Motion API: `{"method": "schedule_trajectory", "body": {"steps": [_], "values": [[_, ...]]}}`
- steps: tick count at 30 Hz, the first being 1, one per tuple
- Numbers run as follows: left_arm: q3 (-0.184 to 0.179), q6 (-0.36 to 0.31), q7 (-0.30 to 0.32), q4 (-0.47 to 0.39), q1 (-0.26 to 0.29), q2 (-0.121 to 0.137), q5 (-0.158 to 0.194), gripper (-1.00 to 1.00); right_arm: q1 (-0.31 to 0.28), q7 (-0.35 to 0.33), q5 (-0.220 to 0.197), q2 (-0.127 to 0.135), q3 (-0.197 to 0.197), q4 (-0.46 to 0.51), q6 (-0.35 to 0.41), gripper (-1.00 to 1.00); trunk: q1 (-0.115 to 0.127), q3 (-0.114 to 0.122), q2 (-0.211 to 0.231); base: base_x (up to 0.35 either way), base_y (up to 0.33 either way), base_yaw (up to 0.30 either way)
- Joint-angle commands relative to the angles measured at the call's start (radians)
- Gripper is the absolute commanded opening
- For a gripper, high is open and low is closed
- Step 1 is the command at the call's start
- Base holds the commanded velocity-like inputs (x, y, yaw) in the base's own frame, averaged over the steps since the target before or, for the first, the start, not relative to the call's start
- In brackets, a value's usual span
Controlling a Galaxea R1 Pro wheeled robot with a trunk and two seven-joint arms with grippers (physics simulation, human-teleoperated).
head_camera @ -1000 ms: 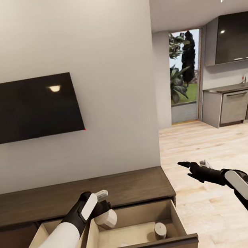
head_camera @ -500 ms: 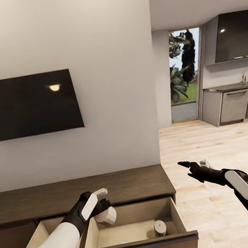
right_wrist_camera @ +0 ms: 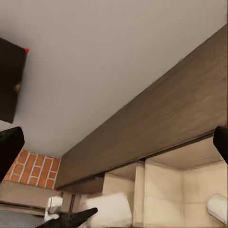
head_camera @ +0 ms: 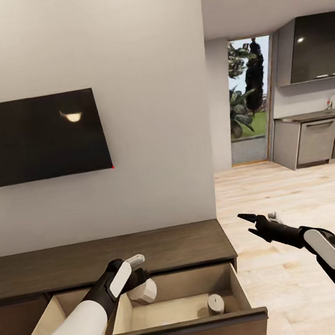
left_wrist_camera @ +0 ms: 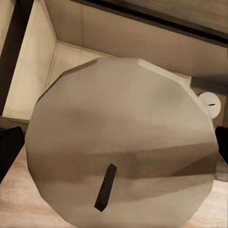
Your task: Place each of the two pumpkins and all three candles from the living room inside a cabinet in the living room (use any cabinet), then make sure every cabinet is closed, and position the cauldron so it is next to a table in the living room.
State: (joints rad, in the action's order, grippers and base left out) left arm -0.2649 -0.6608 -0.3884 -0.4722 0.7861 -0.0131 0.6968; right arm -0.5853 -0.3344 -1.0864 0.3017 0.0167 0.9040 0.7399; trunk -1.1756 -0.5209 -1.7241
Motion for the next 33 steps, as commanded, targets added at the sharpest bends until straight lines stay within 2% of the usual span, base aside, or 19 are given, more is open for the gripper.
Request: {"method": "schedule_trajectory", "body": {"steps": [1,4,8,11,21,25,28,31,33], "values": [[-0.007,-0.002,-0.012,-0.002,0.001,0.001,0.009,-1.00,-0.001,-0.047,0.001,0.000,0.000,0.003,0.010,1.00,-0.004,-0.004,-0.008,0.000,0.000,0.000],[-0.007,-0.001,-0.012,-0.002,0.001,0.001,0.009,-1.00,-0.001,-0.133,0.005,0.000,-0.002,0.065,0.070,1.00,-0.015,-0.014,-0.029,0.000,0.000,0.000],[-0.008,-0.002,-0.011,-0.002,0.001,0.007,0.008,-1.00,-0.001,-0.157,0.008,-0.002,-0.002,0.208,0.147,1.00,-0.031,-0.026,-0.057,0.000,0.000,0.000],[-0.010,-0.002,-0.008,-0.002,0.001,0.025,0.008,-1.00,-0.001,-0.148,0.009,-0.007,-0.004,0.266,0.174,1.00,-0.042,-0.036,-0.078,0.000,0.000,0.000],[-0.007,0.003,-0.007,-0.039,0.004,0.039,0.006,-1.00,-0.001,-0.139,0.019,-0.010,-0.038,0.293,0.184,1.00,-0.081,-0.067,-0.148,0.000,0.000,0.000],[-0.018,0.046,-0.007,-0.042,0.004,0.040,0.005,-1.00,-0.001,-0.137,0.034,-0.010,-0.041,0.297,0.184,1.00,-0.081,-0.067,-0.148,0.000,0.000,0.000],[-0.033,0.058,-0.007,-0.042,0.004,0.040,-0.013,-1.00,-0.001,-0.136,0.060,-0.011,-0.041,0.293,0.184,1.00,-0.081,-0.067,-0.148,0.000,0.000,0.000],[-0.036,0.061,-0.007,-0.035,0.003,0.040,-0.049,-1.00,-0.001,-0.135,0.083,-0.012,-0.041,0.288,0.181,1.00,-0.081,-0.067,-0.148,0.075,0.000,0.000],[-0.035,0.061,-0.007,-0.030,0.003,0.040,-0.059,-1.00,-0.001,-0.135,0.088,-0.012,-0.041,0.287,0.180,1.00,-0.081,-0.067,-0.148,0.242,0.000,0.000]]}}
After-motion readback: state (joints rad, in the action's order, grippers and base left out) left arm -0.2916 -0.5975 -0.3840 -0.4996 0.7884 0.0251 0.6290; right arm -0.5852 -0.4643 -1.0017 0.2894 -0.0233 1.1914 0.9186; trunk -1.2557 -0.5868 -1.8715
